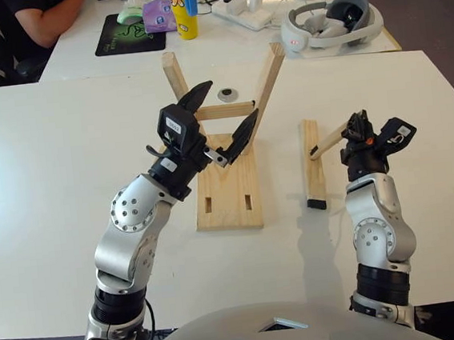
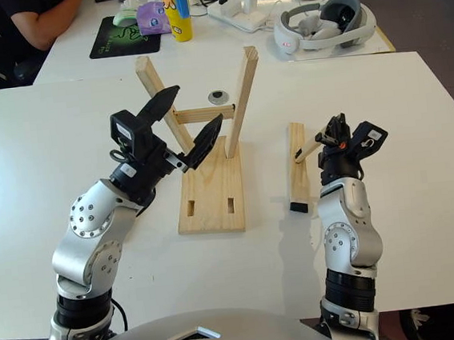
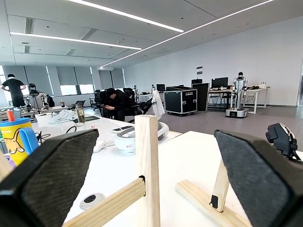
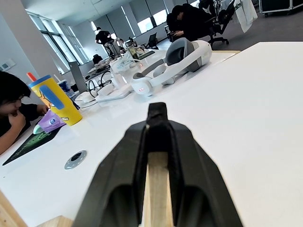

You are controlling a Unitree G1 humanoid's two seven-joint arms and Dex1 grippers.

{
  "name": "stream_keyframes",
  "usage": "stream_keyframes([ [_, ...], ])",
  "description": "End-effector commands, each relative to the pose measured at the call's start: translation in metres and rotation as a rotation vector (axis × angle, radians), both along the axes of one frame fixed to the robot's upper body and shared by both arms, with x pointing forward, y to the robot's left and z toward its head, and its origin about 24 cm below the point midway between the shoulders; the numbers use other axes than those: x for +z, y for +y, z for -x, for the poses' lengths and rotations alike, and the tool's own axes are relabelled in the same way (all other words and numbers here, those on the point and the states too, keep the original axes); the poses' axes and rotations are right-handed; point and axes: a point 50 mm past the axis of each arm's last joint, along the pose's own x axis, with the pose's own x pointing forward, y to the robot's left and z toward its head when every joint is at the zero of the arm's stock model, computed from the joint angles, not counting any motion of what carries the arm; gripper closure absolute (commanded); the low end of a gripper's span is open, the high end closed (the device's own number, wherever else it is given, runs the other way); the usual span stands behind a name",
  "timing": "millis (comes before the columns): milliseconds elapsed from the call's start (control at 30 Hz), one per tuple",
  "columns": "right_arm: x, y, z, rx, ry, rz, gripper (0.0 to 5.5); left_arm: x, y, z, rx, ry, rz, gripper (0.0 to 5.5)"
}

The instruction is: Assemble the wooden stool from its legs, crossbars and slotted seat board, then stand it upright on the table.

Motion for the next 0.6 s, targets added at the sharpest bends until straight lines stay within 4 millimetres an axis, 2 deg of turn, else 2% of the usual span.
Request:
stream_keyframes([
  [33, 0.002, 0.003, 0.001, 0.006, 0.015, 0.079, 5.05, 0.004, -0.002, -0.001, -0.009, -0.009, -0.003, 0.96],
  [267, -0.006, 0.019, 0.004, 0.073, 0.045, 0.173, 5.05, 0.007, -0.003, 0.0, 0.0, -0.015, 0.003, 0.96],
  [500, -0.037, 0.033, 0.019, 0.149, 0.039, 0.323, 5.05, 0.009, -0.002, 0.0, -0.032, -0.004, -0.01, 0.96],
  [600, -0.057, 0.029, 0.032, 0.119, 0.072, 0.341, 5.05, 0.009, -0.001, 0.0, -0.066, 0.005, -0.029, 0.96],
])
